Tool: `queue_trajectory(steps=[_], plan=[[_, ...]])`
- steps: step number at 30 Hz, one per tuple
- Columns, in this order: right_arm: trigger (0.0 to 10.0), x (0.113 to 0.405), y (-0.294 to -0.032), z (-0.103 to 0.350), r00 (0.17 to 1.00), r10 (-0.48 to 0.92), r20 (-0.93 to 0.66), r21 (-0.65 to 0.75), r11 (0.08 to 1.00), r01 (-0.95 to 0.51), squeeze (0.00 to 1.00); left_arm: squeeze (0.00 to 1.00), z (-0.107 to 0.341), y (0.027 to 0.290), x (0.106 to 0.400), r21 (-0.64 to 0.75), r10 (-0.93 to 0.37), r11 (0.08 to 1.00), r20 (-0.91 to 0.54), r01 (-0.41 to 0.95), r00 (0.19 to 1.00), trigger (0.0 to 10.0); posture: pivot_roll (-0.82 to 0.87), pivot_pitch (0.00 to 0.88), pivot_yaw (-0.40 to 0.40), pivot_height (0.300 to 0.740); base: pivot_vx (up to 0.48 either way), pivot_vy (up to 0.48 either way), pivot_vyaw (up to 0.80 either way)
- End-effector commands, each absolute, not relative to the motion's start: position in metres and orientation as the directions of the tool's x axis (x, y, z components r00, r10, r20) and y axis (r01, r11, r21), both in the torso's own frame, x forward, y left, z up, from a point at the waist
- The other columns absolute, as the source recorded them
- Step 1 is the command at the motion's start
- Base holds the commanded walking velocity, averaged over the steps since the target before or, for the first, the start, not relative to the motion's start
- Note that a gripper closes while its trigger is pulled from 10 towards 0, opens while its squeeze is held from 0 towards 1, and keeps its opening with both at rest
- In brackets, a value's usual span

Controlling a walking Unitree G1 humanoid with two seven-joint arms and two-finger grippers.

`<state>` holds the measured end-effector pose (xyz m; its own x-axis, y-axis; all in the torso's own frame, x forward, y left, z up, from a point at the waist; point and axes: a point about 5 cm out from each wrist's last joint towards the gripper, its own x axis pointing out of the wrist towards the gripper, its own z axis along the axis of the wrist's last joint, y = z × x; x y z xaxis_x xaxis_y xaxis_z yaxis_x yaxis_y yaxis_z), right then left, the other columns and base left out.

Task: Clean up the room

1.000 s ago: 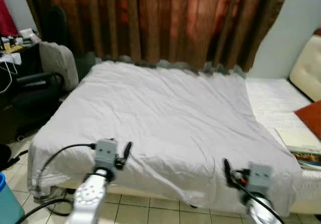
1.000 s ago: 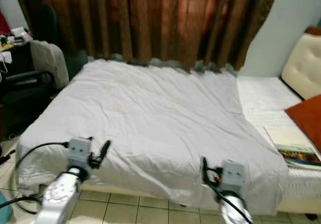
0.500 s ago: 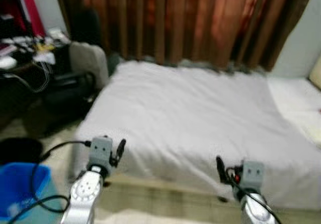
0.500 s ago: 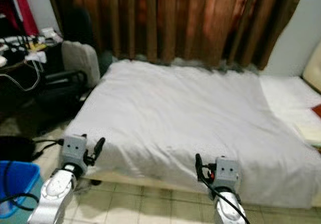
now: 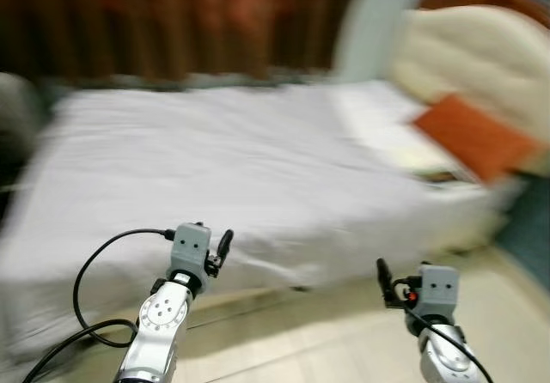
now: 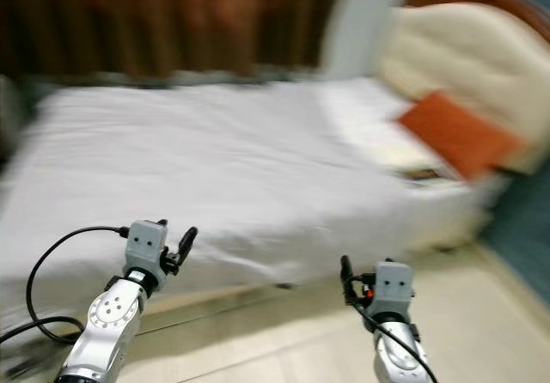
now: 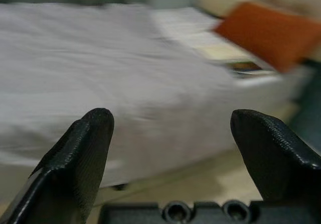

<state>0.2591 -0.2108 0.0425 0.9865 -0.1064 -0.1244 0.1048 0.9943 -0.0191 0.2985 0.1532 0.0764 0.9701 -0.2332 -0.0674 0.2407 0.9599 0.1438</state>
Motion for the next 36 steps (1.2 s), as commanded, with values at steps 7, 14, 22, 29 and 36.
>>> queue_trajectory(steps=[7, 14, 22, 29, 36], plan=[[10.0, 0.254, -0.219, 0.04, 0.98, -0.147, -0.131, -0.001, 0.989, 0.148, 0.0, 0.0, 0.07, 0.145, 0.301, 0.143, -0.277, 0.946, -0.098, 0.289, 0.956, 10.0, -0.02, 0.0, -0.06, 0.74, 0.0, -0.457, -0.8], [10.0, 0.251, -0.223, 0.039, 0.977, -0.168, -0.132, 0.002, 0.985, 0.17, 0.0, 0.0, 0.068, 0.139, 0.302, 0.146, -0.298, 0.94, -0.096, 0.31, 0.95, 10.0, -0.04, 0.0, -0.054, 0.74, 0.0, -0.452, -0.8], [10.0, 0.25, -0.226, 0.039, 0.975, -0.18, -0.128, -0.002, 0.983, 0.182, 0.0, 0.0, 0.067, 0.135, 0.304, 0.148, -0.315, 0.933, -0.098, 0.327, 0.944, 10.0, -0.05, 0.0, -0.044, 0.74, 0.0, -0.447, -0.8], [10.0, 0.247, -0.229, 0.038, 0.973, -0.193, -0.129, -0.007, 0.981, 0.194, 0.0, 0.0, 0.067, 0.132, 0.306, 0.15, -0.33, 0.928, -0.1, 0.342, 0.939, 10.0, -0.06, 0.0, -0.035, 0.74, 0.0, -0.438, -0.8], [10.0, 0.245, -0.232, 0.037, 0.971, -0.203, -0.129, -0.016, 0.979, 0.202, 0.0, 0.0, 0.066, 0.131, 0.308, 0.123, -0.321, 0.935, -0.103, 0.333, 0.941, 10.0, -0.08, 0.0, -0.033, 0.74, 0.184, -0.381, -0.8]])
